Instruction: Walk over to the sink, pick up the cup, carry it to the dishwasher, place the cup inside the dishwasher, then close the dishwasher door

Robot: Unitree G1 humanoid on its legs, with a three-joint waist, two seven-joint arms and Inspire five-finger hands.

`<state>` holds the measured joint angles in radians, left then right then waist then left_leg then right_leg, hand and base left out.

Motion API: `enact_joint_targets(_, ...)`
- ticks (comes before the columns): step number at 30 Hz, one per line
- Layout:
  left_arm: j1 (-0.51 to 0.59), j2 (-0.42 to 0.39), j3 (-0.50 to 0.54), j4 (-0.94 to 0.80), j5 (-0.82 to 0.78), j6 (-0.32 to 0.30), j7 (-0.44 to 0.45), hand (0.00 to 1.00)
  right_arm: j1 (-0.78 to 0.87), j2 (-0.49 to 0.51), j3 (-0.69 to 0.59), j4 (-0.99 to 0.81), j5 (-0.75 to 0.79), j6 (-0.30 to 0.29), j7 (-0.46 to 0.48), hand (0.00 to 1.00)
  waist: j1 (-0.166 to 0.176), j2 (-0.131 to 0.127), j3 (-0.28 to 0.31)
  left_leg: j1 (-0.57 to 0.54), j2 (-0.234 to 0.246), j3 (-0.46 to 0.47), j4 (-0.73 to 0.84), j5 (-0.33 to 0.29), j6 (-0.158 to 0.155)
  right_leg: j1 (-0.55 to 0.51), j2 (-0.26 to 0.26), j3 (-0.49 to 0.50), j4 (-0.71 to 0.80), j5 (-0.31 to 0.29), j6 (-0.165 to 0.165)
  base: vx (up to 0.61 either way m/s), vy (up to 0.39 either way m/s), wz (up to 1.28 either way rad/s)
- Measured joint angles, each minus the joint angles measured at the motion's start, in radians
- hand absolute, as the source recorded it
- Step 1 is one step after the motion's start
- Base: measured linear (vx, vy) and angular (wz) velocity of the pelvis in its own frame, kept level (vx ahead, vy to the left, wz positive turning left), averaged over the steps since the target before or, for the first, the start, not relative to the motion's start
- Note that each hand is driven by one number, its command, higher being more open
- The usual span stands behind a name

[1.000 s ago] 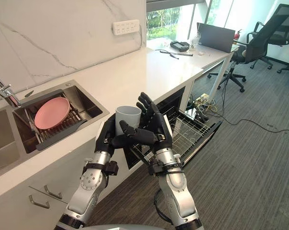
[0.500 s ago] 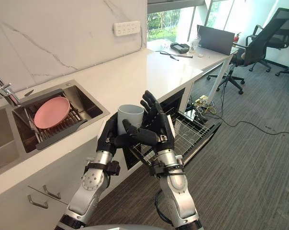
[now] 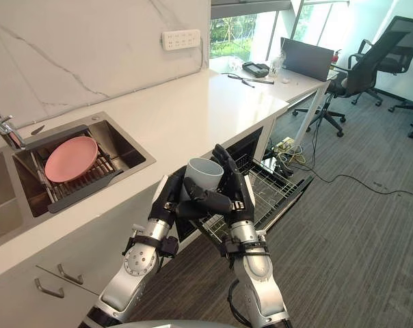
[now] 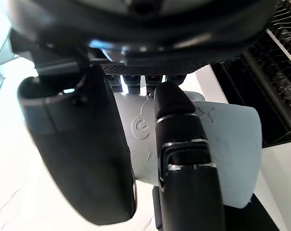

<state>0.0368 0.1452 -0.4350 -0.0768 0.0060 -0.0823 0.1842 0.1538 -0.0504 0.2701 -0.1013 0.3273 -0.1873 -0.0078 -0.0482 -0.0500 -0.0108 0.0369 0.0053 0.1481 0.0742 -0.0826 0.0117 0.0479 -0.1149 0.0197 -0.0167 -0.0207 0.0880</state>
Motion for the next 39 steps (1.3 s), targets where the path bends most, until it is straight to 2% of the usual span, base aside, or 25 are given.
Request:
enact_joint_targets(8,-0.021,0.017,-0.006,0.0,0.055,0.004,-0.018,0.3,0.013,-0.021,0.0,0.0,0.124,0.02,0.018,0.9,-0.004,-0.001,0.0,0.0,0.0,0.0,0.001,0.0,0.0,0.0,0.0,0.0,0.001,0.0,0.0,0.0,-0.002,0.0)
enact_joint_targets(9,-0.022,0.018,-0.006,0.0,0.055,0.004,-0.019,0.3,0.013,-0.022,0.0,0.0,0.134,0.022,0.02,0.3,-0.005,-0.001,-0.001,0.0,0.0,0.0,0.001,0.0,0.0,0.0,0.0,0.0,0.001,0.0,0.0,0.0,0.0,0.0)
enact_joint_targets(14,-0.022,0.024,-0.01,0.0,0.055,0.004,-0.023,0.3,0.012,-0.032,-0.004,0.009,0.162,0.031,0.021,0.3,-0.007,-0.005,-0.004,-0.003,0.0,0.0,0.001,0.0,0.0,-0.003,0.0,0.0,0.001,0.0,0.0,0.0,0.0,0.0)
enact_joint_targets(18,-0.022,0.043,-0.026,0.0,0.055,0.005,-0.041,0.3,0.012,-0.076,-0.01,0.01,0.173,0.033,0.022,0.3,-0.007,-0.007,-0.006,-0.004,-0.001,-0.001,0.001,0.0,0.0,-0.004,-0.001,0.0,0.001,0.0,0.0,0.0,0.0,0.0)
enact_joint_targets(28,-0.037,0.06,-0.026,0.0,0.056,0.009,-0.059,0.3,0.012,-0.086,-0.009,0.005,0.21,0.033,0.028,0.3,-0.019,-0.008,-0.029,-0.011,-0.001,0.0,0.001,0.0,0.0,-0.011,0.0,0.001,0.002,0.0,0.0,0.0,0.0,0.0)
enact_joint_targets(29,-0.037,0.06,-0.026,0.0,0.057,0.009,-0.059,0.9,0.012,-0.086,-0.01,0.005,0.21,0.033,0.028,0.3,-0.02,-0.008,-0.029,-0.01,-0.001,0.0,0.001,0.0,0.0,-0.011,0.0,0.001,0.002,0.0,0.0,0.0,0.0,0.0)
enact_joint_targets(39,-0.037,0.049,-0.012,-0.04,0.054,0.009,-0.057,0.9,0.014,-0.059,-0.062,-0.043,0.19,0.045,0.043,0.3,-0.019,-0.008,-0.029,0.0,-0.001,0.002,0.0,0.0,0.0,-0.003,0.0,0.003,0.003,0.0,0.0,0.0,0.0,0.0)
